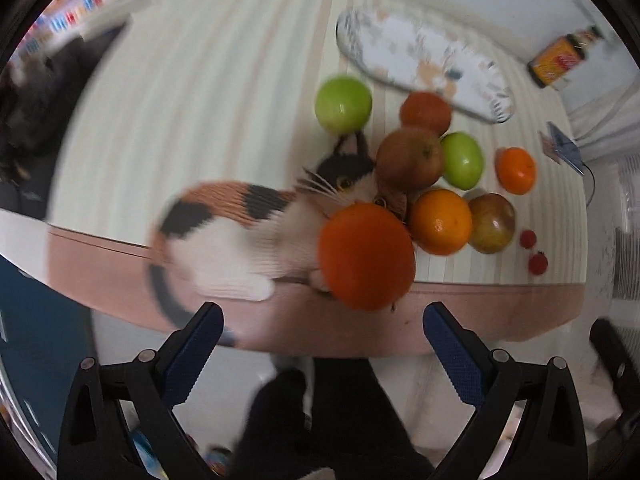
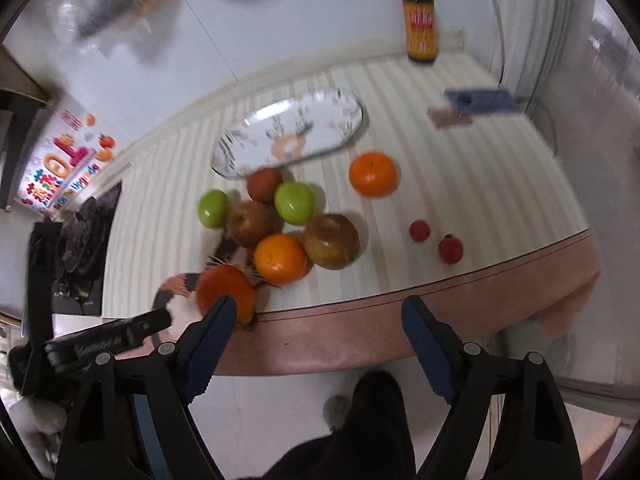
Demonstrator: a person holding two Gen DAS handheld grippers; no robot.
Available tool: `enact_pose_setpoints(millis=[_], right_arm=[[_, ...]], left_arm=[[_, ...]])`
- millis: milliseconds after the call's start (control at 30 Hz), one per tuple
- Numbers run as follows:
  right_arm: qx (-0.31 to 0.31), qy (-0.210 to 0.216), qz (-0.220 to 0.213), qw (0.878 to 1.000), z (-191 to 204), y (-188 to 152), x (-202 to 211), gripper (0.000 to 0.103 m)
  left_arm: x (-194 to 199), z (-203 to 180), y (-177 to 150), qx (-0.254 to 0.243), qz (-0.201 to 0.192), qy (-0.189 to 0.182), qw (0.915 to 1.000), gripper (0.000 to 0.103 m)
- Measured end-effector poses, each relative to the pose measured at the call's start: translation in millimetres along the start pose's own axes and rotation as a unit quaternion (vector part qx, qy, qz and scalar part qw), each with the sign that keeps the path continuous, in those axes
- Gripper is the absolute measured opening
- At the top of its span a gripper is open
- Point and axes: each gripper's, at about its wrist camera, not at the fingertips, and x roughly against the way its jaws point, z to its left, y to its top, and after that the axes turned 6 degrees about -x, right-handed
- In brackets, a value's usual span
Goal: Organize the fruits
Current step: 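Grasp the large orange with the left gripper while the right gripper grasps a red-brown apple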
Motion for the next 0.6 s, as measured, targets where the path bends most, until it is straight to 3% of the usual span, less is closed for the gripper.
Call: enact_pose_setpoints(millis=[133,267,333,400,600], right_arm=[[-0.005,0.008,0.035,0.999,-10,23,-34,0.087],[-0.007,0.019,0.074,0.997,-15,45,-65,0.087],[-0.001,0.023,0.087,0.996,-14,53,-77,0.087],[-0.001,0.026,0.100,0.995,-15,63,-90,0.087],[0.006,0.054,0.126,0.991,-6,78,-101,0.087]], left_arm=[[-37,1,19,0.045,0.049,-0.038,0.9971,0.102],[-56,3,27,0.086,0.061,-0.056,0.9929,0.101],[-61,0,28,0.092,0.060,-0.057,0.9923,0.083],[-62,-1,27,0.099,0.054,-0.071,0.9911,0.077],[-47,-10,22,0.061,0.025,-0.005,0.9978,0.076]])
